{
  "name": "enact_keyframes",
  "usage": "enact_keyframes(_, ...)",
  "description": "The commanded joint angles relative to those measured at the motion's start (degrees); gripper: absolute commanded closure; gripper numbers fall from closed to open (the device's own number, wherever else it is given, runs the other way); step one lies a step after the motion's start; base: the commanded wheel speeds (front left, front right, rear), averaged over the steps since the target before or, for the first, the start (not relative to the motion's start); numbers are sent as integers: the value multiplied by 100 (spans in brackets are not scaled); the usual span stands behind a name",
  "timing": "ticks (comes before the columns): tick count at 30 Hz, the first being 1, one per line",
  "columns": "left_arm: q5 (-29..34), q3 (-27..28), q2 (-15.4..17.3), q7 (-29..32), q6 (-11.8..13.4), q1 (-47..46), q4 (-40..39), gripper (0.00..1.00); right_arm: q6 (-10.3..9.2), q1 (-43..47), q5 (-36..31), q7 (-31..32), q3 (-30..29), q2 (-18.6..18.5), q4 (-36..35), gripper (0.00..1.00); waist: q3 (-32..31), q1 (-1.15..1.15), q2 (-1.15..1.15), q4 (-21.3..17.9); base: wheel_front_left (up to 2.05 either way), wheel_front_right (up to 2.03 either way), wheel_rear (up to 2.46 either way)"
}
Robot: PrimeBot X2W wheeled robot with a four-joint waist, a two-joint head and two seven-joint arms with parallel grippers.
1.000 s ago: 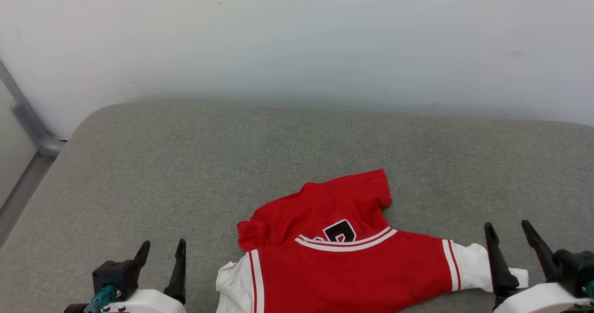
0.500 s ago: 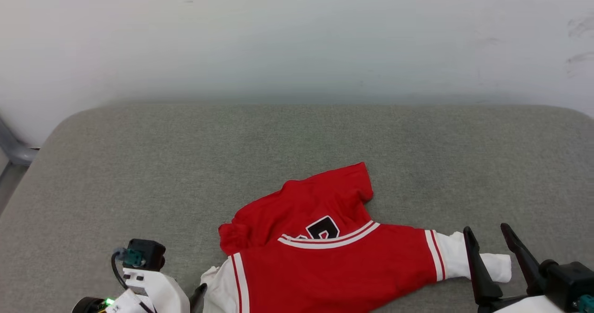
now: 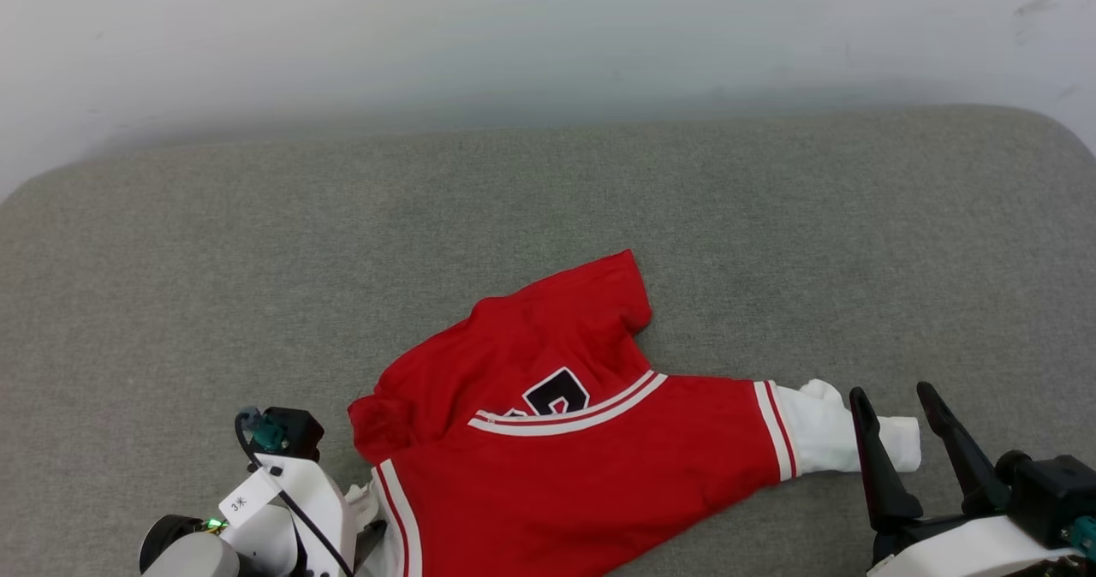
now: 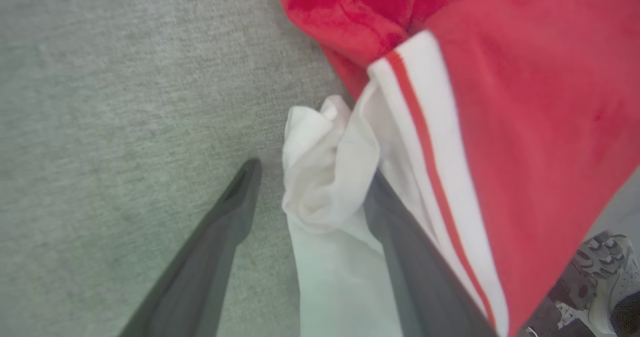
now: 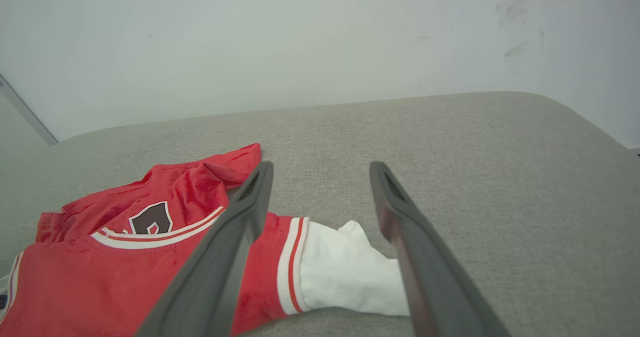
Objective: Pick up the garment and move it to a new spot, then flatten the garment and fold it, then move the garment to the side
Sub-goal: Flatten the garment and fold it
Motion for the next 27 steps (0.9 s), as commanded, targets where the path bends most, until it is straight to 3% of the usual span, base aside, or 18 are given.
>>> enact_keyframes(1,-30,-79,-83,94,-28,-21,139,0,-2,-92,32,-33,-2,18,18,0,127,0,0,-84,0,0,0)
enact_keyframes(2,-44,-153,-122,204,-46,-36,260,0,-2,-111,37,-41,-7,18,51,0,152,0,0,-98,0,0,0)
enact_keyframes(3,-74,-218,-162,307,-58,-25,383,20,-2,-128,40,-51,-10,19,72,0,168,0,0,-106,0,0,0)
enact_keyframes(4,-110,-263,-212,377,-79,-2,502,49,-2,-149,44,-58,-8,19,91,0,185,0,0,-117,0,0,0)
enact_keyframes(5,-120,-310,-244,454,-91,6,617,58,-2,-172,55,-61,-10,18,109,0,194,0,0,-124,0,0,0)
enact_keyframes(7,-128,-389,-310,492,-131,18,779,100,-2,-203,76,-74,-22,18,137,0,200,0,0,-127,0,0,0)
enact_keyframes(14,38,-242,-280,-109,-52,-9,689,100,-2,-187,111,7,-165,18,234,0,44,0,0,-1,0,0,0)
enact_keyframes(21,290,116,-59,-935,394,224,-39,100,-2,-168,112,268,-539,-18,418,0,-203,0,0,249,0,0,0)
enact_keyframes(27,454,284,29,-1312,795,566,-805,100,-2,-188,467,1145,-849,-354,1050,0,-383,0,0,430,0,0,0)
